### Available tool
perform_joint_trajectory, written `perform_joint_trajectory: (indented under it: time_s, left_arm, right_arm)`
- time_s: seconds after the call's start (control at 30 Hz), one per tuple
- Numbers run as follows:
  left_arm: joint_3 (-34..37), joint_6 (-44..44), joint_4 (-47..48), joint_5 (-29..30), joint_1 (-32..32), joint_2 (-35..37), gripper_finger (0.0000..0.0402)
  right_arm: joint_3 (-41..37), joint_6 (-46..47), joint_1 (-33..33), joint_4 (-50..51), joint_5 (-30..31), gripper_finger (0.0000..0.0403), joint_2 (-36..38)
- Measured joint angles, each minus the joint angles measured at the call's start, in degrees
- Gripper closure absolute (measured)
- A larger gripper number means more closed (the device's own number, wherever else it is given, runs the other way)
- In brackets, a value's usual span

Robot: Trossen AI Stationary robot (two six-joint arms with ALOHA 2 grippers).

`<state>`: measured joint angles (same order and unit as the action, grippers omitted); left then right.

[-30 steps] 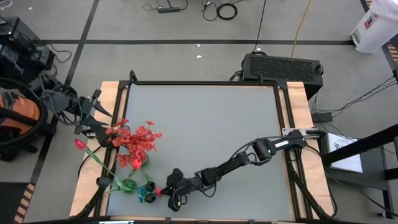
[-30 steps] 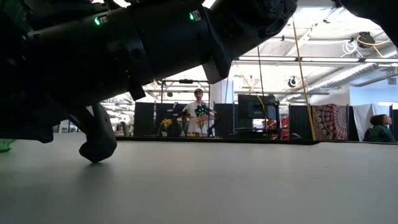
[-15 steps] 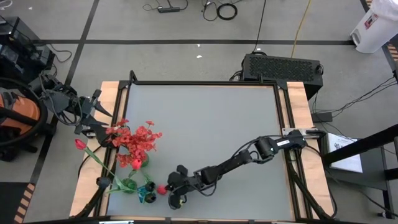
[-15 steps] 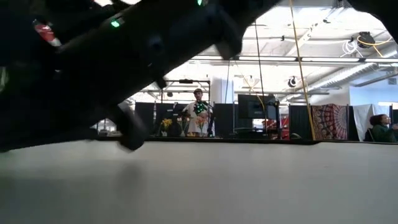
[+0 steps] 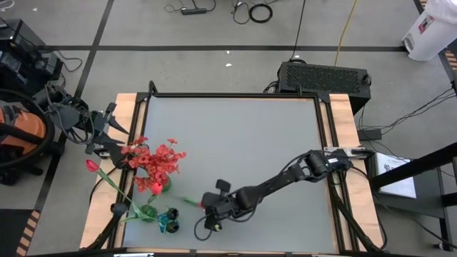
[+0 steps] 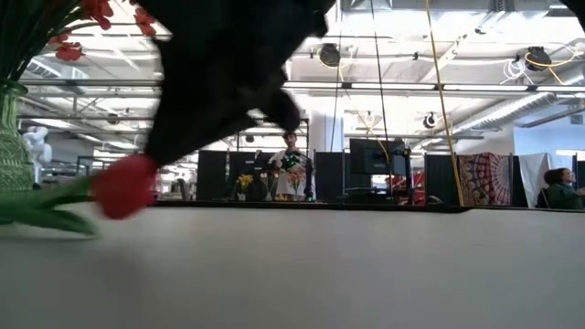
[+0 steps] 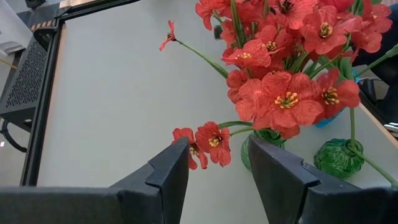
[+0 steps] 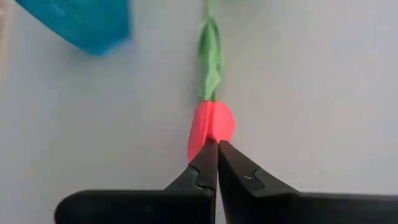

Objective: Sort flowers into vase by color
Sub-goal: Put the light orange flower into the bottom green vase

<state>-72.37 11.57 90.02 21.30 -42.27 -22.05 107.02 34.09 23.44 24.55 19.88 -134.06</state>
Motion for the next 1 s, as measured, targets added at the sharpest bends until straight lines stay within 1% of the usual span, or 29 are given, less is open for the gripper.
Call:
perform_joint_trajectory:
  time_s: [0.27,0.4,0.5,0.6,0.77,1.0]
  left_arm:
    - [0.01,0.00,0.00,0.00,-0.01,-0.01,0.0228]
    - [0.01,0.00,-0.02,0.00,0.01,-0.04,0.0228]
    - [0.01,0.00,0.00,0.00,-0.01,-0.04,0.0228]
    - [0.01,0.00,0.00,0.00,-0.01,-0.04,0.0228]
    - [0.01,0.00,0.00,0.00,0.01,-0.04,0.0228]
    - [0.01,0.00,0.00,0.00,0.00,-0.04,0.0228]
  right_arm:
    - [0.04,4.77,1.47,20.21,8.25,0.0402,5.80]
    - [0.07,9.20,2.39,33.56,13.04,0.0402,8.37]
    - [0.07,12.41,3.26,42.89,14.86,0.0402,10.38]
    - [0.07,15.33,4.15,50.09,16.50,0.0402,12.55]
    - [0.04,18.15,5.68,56.33,19.80,0.0402,17.44]
    - [0.04,15.48,6.30,57.14,20.56,0.0402,24.83]
